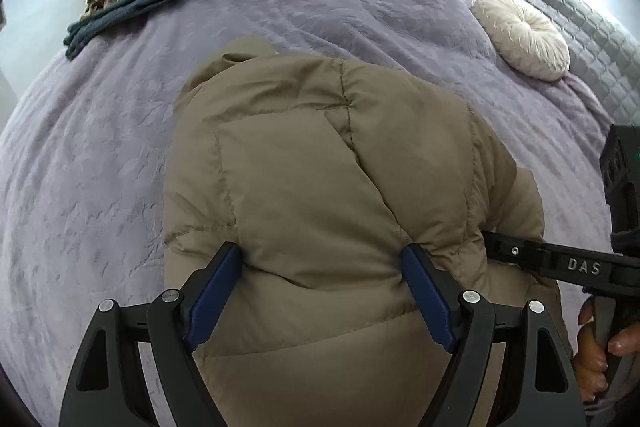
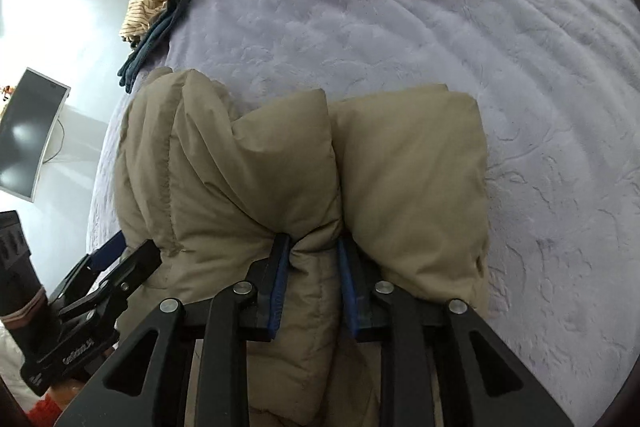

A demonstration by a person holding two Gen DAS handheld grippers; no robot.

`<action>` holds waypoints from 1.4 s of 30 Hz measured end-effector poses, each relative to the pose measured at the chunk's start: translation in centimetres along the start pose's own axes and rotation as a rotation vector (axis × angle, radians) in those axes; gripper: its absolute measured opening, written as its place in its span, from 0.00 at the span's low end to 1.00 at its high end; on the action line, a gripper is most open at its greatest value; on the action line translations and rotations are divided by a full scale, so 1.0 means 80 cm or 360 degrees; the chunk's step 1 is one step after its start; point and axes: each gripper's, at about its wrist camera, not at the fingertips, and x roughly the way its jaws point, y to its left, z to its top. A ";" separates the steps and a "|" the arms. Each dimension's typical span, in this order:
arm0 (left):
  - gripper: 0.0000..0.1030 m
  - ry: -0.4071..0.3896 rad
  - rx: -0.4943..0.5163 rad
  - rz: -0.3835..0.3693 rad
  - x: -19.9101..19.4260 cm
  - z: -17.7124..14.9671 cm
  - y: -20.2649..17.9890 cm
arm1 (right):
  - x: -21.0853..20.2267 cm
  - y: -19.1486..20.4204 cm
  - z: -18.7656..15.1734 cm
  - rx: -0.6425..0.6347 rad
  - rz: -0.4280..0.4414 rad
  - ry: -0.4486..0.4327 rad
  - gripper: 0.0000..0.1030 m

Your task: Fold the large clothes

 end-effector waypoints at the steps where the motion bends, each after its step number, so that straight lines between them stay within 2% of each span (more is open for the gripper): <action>1: 0.80 0.0000 0.0006 0.0012 0.001 0.001 -0.002 | 0.000 -0.002 -0.002 0.0006 0.0002 0.0005 0.24; 8: 0.80 0.0030 0.0034 0.0052 -0.004 0.001 -0.006 | -0.001 0.002 -0.004 0.0012 -0.0047 0.0030 0.24; 15: 0.80 0.0075 -0.0036 0.0054 -0.023 0.002 0.001 | -0.023 0.020 -0.008 -0.0008 -0.0138 0.0056 0.27; 21: 0.80 0.0105 -0.0061 0.0047 -0.044 -0.004 0.005 | -0.045 0.023 -0.020 0.0027 -0.0162 0.0064 0.27; 29: 0.80 0.0170 -0.0151 0.0049 -0.074 -0.036 0.017 | -0.107 0.040 -0.064 -0.0050 -0.0258 -0.0010 0.27; 33: 0.80 0.0193 -0.0190 0.0066 -0.091 -0.062 0.026 | -0.128 0.039 -0.093 -0.0051 -0.0277 0.0003 0.27; 39: 0.80 0.0295 -0.0251 0.0062 -0.092 -0.093 0.034 | -0.094 0.023 -0.126 -0.0083 -0.0406 0.0157 0.27; 42: 0.80 0.0312 -0.0257 0.0060 -0.097 -0.100 0.032 | -0.076 0.006 -0.132 -0.0011 -0.0420 0.0227 0.27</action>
